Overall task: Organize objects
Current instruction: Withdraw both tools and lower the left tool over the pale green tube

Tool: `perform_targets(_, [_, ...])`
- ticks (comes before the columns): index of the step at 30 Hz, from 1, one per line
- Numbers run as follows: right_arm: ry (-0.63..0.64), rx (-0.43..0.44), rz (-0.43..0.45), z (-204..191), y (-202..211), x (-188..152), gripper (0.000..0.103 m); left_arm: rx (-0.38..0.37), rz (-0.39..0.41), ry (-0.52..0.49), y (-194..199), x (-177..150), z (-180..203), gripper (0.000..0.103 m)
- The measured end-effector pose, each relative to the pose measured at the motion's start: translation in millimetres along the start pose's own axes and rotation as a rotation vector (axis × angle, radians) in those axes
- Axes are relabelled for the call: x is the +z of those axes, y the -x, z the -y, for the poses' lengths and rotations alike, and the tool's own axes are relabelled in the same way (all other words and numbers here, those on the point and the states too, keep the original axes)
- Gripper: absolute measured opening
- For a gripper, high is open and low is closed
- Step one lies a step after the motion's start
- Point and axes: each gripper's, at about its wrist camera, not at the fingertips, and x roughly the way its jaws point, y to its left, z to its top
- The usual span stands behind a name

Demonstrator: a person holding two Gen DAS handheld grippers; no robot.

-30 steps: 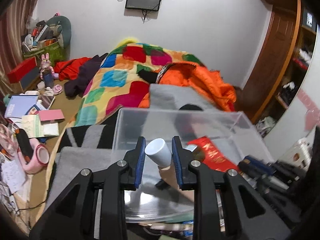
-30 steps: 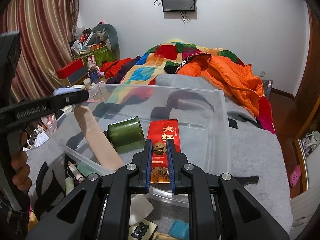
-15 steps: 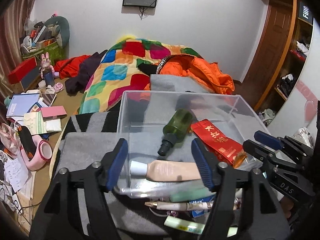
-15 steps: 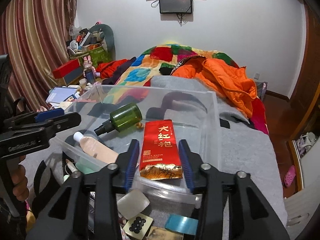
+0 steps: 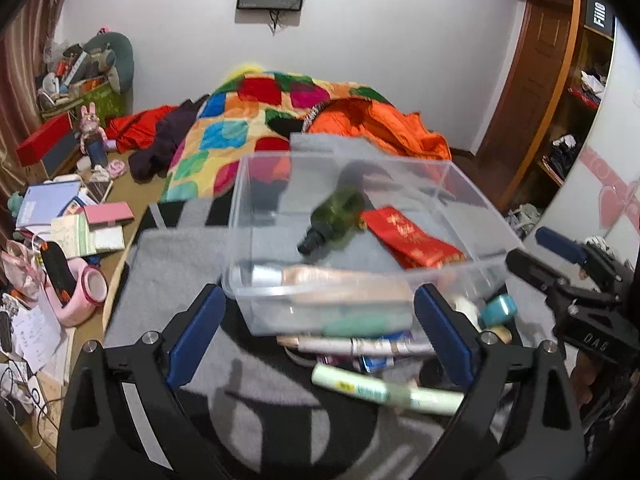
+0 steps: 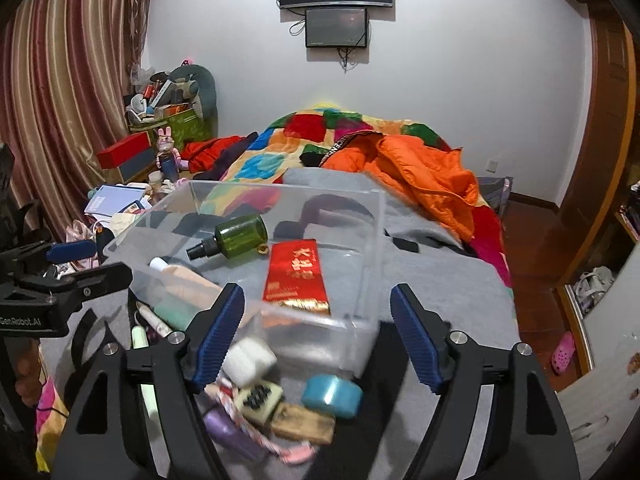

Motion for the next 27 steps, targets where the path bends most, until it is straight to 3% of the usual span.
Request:
perform_targets(8, [-0.008,-0.029,-0.034,9,17,-31,0.073,-0.017,-0.088,-0.008,-15,-33,12,0.097])
perform_targets(11, [-0.002,-0.041,-0.063,11,20,-47,0.073,0.021,-0.122,-0.04,-24,-47,18,0.097])
perform_targets(19, [-0.032,-0.03,-0.121,18,21,-77,0.073,0.058,-0.128,-0.021,-17,-77,3,0.098])
perform_targets(27, [-0.063,-0.006,-0.141,14,14,-88,0.073,0.148,-0.113,-0.025,-8,-94,-6,0.098])
